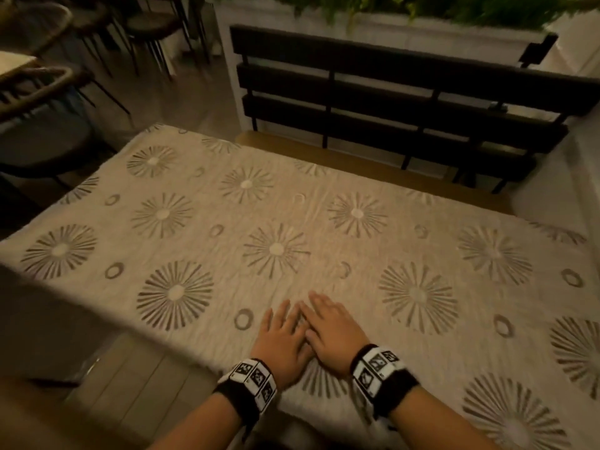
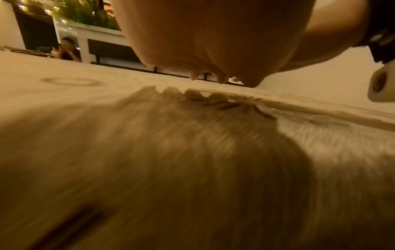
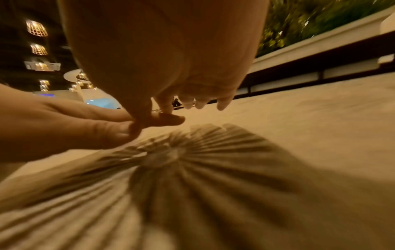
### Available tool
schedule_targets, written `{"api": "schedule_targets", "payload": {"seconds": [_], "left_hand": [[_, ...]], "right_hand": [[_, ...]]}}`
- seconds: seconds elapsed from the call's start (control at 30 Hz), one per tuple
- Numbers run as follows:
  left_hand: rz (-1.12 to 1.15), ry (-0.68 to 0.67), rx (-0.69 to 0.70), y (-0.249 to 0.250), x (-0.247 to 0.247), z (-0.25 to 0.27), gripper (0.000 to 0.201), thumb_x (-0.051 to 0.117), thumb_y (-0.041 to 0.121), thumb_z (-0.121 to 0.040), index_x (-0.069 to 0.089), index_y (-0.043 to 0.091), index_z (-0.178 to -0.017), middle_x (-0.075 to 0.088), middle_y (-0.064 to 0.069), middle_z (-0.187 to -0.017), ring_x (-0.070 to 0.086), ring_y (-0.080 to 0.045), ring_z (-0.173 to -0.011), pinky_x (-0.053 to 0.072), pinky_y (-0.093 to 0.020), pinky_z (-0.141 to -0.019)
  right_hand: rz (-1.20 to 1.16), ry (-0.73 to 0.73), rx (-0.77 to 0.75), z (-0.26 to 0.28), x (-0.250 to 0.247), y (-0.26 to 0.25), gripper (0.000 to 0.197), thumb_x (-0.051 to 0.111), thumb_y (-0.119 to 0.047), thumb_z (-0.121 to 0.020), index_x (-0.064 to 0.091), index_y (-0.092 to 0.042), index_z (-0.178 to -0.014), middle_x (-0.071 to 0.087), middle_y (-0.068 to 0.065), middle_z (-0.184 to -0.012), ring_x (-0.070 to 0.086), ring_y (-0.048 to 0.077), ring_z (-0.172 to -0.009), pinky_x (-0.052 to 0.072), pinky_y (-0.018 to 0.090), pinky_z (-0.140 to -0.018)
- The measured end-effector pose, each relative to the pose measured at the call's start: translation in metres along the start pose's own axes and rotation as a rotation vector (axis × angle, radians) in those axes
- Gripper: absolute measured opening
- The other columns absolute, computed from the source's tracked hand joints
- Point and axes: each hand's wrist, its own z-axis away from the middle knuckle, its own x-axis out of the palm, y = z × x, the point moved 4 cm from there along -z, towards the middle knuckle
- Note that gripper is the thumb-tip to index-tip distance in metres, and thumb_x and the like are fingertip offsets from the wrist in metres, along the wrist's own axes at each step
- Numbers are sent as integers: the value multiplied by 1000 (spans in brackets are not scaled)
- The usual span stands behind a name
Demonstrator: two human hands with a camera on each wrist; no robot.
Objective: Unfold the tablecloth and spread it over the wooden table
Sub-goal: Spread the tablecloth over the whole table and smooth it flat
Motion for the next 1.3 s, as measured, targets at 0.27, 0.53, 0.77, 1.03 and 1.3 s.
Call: {"api": "schedule_targets", "payload": {"seconds": [0.27, 0.53, 0.77, 1.03, 1.3], "left_hand": [[50, -27, -59, -112, 21, 39, 56, 18, 59, -95, 36, 36, -143, 46, -2, -146, 47, -29, -131, 12, -39, -111], [270, 82, -589, -266, -6, 61, 65, 12, 69, -90, 1, 44, -149, -7, 3, -160, -7, -34, -147, -4, -50, -117], [255, 0, -377, -197, -3, 45, 81, -1, 77, -76, -8, 42, -149, -17, 6, -158, -20, -28, -146, -12, -47, -117], [260, 61, -435, -302, -22, 39, 81, -12, 72, -72, 2, 47, -147, -6, 3, -161, -9, -25, -148, -3, -44, -118], [181, 104, -343, -419, -25, 32, 75, -5, 72, -79, 2, 44, -149, -10, 2, -161, -11, -21, -148, -8, -40, -117]], "right_hand": [[218, 48, 61, -48, 13, -52, 52, 42, -42, -78, 44, -24, -128, 46, 5, -128, 44, 29, -114, 38, 44, -88], [209, -20, 79, -77, 9, -42, 45, 42, -53, -74, 44, -25, -109, 44, 2, -113, 43, 24, -104, 36, 36, -78], [331, -162, 5, -112, -9, -50, 33, 44, -37, -79, 50, -19, -107, 52, 6, -116, 49, 28, -109, 38, 37, -86], [297, -111, -215, -163, -34, -109, 27, 41, -38, -83, 57, -18, -93, 63, 5, -98, 59, 28, -90, 37, 33, -69], [263, -93, -350, -276, -11, -222, 26, 44, -35, -81, 52, -18, -99, 51, 6, -103, 51, 28, -92, 38, 36, -71]]}}
